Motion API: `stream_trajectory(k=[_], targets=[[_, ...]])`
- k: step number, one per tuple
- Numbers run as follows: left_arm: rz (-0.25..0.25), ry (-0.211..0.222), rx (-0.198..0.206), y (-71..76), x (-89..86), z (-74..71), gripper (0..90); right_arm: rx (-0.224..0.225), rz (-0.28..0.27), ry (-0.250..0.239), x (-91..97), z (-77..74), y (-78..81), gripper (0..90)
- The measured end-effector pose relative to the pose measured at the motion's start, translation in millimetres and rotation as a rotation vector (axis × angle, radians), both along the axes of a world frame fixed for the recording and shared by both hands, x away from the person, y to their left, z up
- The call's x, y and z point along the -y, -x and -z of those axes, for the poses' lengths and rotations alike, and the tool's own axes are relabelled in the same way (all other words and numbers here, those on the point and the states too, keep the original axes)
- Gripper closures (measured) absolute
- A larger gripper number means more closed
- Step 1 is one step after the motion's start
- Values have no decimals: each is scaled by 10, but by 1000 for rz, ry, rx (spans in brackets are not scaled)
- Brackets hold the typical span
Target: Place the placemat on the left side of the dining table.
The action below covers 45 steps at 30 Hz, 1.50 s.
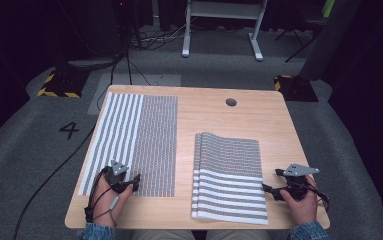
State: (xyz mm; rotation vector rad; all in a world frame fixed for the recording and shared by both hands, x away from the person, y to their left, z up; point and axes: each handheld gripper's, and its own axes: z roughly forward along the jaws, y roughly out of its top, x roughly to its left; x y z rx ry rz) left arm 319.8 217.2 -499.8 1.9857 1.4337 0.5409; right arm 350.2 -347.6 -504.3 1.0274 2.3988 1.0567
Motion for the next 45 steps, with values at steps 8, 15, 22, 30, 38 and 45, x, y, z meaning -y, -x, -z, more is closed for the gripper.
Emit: stream_trajectory(k=[8,15,22,30,38,45], targets=[[19,17,19,52,110,-138,295,0,0,0,0,0,0,138],[72,23,38,186,267,-273,284,0,0,0,0,0,0,138],[132,46,50,308,473,-369,290,-1,0,-1,0,0,-1,138],[244,63,26,414,671,-384,297,0,0,0,0,0,0,138],[378,58,-13,489,860,-282,292,0,0,-1,-1,0,0,138],[458,52,-19,517,970,-160,288,0,0,0,0,0,0,138]])
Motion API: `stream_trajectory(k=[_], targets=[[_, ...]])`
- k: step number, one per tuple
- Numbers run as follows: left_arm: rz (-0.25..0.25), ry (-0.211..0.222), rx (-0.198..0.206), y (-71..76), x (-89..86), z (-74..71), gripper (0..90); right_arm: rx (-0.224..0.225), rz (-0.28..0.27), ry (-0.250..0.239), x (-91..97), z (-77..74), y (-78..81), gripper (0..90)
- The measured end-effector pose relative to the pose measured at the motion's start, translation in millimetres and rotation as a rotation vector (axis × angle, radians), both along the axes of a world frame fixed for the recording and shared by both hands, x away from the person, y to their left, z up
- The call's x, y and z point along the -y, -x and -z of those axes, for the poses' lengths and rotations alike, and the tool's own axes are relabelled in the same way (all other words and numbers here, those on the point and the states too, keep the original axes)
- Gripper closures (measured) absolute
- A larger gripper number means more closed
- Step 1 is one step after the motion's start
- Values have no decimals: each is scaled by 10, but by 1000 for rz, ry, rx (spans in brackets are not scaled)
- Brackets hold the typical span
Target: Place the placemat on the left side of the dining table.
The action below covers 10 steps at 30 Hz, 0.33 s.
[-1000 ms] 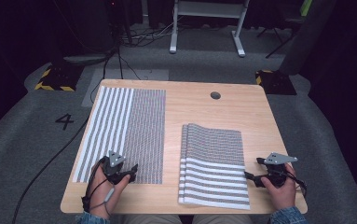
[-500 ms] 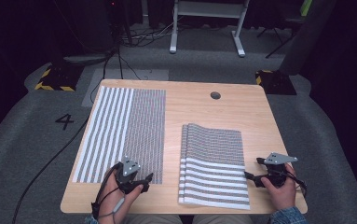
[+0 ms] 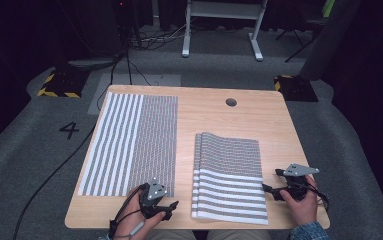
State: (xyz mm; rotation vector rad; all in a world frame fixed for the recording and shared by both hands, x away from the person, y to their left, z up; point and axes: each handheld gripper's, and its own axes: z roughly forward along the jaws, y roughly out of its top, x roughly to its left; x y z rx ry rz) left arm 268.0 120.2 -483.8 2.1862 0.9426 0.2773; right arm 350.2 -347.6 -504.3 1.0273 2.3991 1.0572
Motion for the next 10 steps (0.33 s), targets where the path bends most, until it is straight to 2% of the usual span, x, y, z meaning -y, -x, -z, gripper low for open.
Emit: stream_trajectory(k=[1,4,6,7,8,10], targets=[[9,-4,-5,7,18,23,287,0,0,1,0,0,0,138],[49,-14,12,14,64,74,284,0,0,0,0,0,0,138],[62,-8,6,23,88,105,281,0,0,1,0,0,0,138],[63,-16,19,28,97,118,280,0,0,1,1,0,0,138],[56,-24,10,42,105,131,278,0,0,1,1,0,0,138],[69,-25,35,38,124,175,271,0,0,0,1,0,-1,138]])
